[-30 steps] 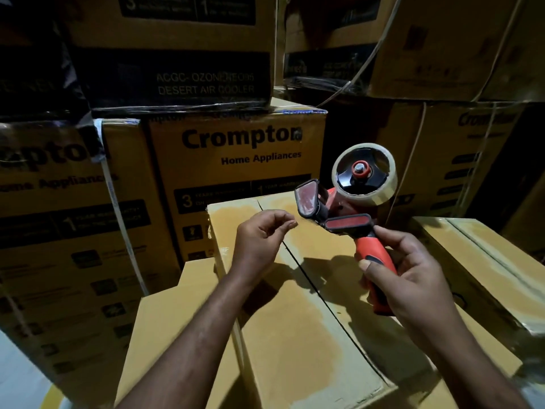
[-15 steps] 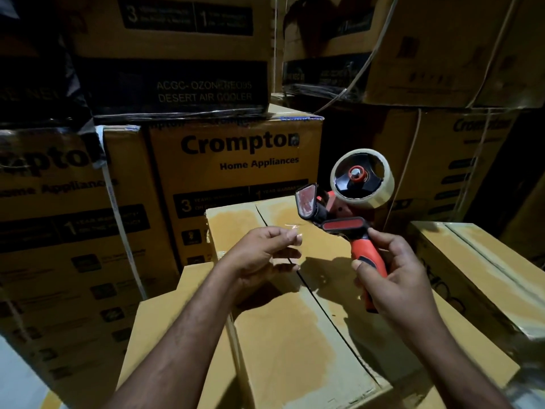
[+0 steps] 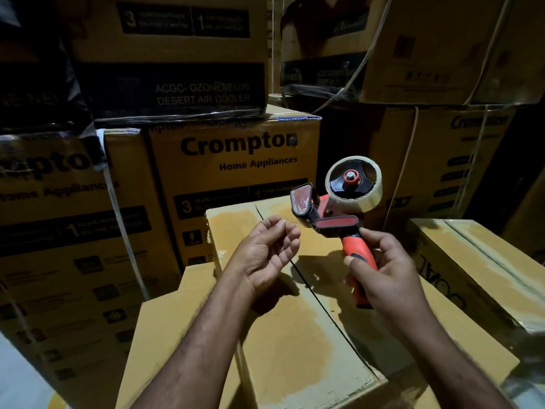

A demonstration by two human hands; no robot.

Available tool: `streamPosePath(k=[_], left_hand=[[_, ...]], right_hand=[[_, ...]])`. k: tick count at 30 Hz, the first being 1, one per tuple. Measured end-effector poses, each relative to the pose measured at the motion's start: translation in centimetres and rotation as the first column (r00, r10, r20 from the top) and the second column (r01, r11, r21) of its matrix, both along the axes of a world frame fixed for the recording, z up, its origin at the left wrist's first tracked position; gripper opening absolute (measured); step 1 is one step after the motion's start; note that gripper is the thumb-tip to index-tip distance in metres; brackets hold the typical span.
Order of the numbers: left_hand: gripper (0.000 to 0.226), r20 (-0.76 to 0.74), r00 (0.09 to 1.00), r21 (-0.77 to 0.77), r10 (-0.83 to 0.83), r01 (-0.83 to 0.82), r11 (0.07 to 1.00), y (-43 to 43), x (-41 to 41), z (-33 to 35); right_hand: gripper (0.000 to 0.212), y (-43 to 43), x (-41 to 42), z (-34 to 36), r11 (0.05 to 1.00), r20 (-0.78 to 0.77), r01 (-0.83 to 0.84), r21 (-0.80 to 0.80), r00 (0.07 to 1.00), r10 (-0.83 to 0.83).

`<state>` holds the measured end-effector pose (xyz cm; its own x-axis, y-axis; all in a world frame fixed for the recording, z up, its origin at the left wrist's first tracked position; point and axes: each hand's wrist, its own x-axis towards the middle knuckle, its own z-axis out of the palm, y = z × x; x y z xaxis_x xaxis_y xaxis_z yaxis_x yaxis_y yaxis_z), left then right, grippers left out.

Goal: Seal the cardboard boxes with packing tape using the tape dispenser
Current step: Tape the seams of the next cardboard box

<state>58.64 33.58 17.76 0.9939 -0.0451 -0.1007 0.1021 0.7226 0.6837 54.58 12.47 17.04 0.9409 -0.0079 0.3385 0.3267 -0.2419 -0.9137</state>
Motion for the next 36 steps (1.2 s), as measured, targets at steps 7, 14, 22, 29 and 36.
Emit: streamPosePath(k=[7,14,22,29,36], left_hand=[[0.02,-0.162,0.985,0.276,-0.056,0.1,0.956,0.6,0.4,0.4],[0.015,-0.06,0.99,0.344,0.124,-0.096,0.934,-1.4,0.9,0.2],[0.025,-0.322,0.944,0.258,0.074,0.012,0.966,-1.5,1.9,-0.5],[0.029,-0.357,0.934,0.228,0.026,0.06,0.972,-1.3,2.6,-0.9],[0.029,-0.362,0.932,0.239,0.019,0.073,0.968,-1.3,2.8,-1.7]], right_hand=[[0.053,-0.4,-0.1,-0.7,0.991,0.033,0.029,-0.127,0.999,-0.025],[0.047,0.6,0.3,-1.0,0.994,0.055,0.066,-0.087,0.997,-0.061],[0.047,1.3,-0.4,-2.3,0.98,0.082,0.074,-0.186,0.995,-0.06],[0.056,2.2,-1.2,-3.0,0.961,0.204,0.126,-0.248,0.976,-0.076],[0.056,2.0,-1.5,-3.7,0.956,0.236,0.141,-0.257,0.969,-0.079]])
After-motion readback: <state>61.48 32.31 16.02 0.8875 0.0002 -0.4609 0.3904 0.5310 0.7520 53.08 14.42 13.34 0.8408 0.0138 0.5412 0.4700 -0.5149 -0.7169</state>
